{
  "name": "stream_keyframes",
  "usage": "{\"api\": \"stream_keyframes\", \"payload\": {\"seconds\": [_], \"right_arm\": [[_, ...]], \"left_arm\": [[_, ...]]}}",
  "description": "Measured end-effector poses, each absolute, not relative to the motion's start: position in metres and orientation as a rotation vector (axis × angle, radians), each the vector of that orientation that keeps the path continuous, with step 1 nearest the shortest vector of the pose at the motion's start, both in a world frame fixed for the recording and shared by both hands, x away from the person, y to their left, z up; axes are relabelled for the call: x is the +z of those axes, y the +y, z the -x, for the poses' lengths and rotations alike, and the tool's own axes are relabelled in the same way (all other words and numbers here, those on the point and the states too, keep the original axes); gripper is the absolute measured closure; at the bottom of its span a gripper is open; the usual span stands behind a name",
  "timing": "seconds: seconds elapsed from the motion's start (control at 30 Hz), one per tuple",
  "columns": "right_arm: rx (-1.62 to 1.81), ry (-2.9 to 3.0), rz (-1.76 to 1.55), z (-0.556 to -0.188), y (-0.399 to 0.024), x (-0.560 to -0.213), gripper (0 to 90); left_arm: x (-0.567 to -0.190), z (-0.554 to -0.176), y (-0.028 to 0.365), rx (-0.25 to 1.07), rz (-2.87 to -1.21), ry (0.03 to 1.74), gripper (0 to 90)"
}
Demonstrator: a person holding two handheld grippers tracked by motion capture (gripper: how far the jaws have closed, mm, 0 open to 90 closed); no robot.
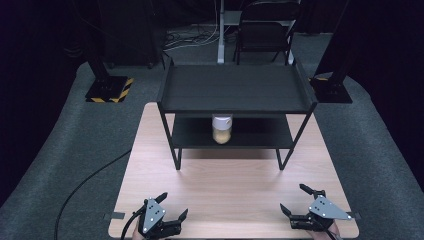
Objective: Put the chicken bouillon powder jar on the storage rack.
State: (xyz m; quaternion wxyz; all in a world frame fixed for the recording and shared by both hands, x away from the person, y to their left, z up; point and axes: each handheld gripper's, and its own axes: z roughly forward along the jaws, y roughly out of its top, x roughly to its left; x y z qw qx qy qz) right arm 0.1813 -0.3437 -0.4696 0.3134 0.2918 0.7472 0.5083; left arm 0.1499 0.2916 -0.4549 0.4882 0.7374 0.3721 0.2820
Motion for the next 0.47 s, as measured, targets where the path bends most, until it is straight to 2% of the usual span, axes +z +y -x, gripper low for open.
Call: {"api": "stream_keyframes", "payload": {"seconds": [0.47], "right_arm": [[1.334, 1.972, -0.763, -0.1811, -0.3430, -0.4694, 4.9]], "left_arm": [[-0.4546, -0.1510, 0.2908, 0.685, -1.802, 0.902, 12.8]]}}
